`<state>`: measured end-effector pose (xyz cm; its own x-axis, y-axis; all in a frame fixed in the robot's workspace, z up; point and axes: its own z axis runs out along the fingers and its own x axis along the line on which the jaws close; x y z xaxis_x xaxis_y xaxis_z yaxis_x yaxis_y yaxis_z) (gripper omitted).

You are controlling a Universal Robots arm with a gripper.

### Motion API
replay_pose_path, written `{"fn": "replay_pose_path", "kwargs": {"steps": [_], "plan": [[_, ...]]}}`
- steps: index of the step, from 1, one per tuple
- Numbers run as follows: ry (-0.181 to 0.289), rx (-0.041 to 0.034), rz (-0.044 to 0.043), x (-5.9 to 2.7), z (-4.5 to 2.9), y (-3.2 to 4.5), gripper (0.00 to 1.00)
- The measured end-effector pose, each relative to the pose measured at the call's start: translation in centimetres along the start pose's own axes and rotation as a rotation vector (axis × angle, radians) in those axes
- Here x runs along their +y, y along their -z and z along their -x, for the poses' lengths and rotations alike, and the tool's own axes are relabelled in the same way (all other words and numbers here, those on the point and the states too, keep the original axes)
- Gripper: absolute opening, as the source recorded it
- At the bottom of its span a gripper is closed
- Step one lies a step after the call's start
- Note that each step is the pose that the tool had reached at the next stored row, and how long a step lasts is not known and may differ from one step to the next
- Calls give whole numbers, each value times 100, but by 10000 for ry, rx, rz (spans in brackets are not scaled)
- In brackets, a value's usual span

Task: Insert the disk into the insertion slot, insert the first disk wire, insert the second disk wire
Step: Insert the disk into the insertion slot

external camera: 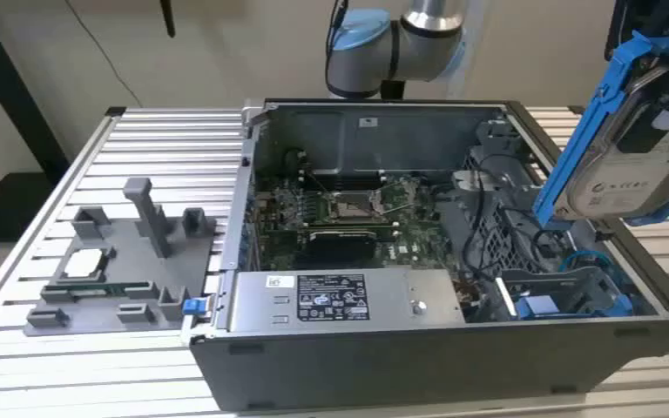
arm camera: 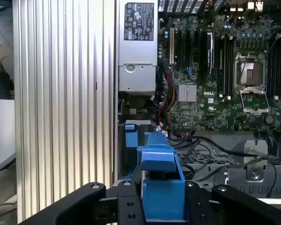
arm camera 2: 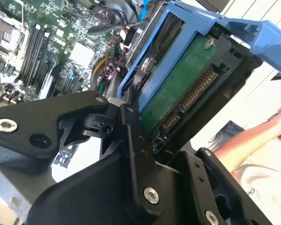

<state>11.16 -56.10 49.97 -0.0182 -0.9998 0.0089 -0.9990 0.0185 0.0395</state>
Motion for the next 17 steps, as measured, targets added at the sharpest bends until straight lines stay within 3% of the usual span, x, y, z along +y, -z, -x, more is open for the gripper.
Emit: {"fn": "replay_pose_path", "kwargs": {"steps": [5,17], "plan": [[0,-32,1,0,-1,0,0],[-3,18,123,-2,-6,-60,0]]}}
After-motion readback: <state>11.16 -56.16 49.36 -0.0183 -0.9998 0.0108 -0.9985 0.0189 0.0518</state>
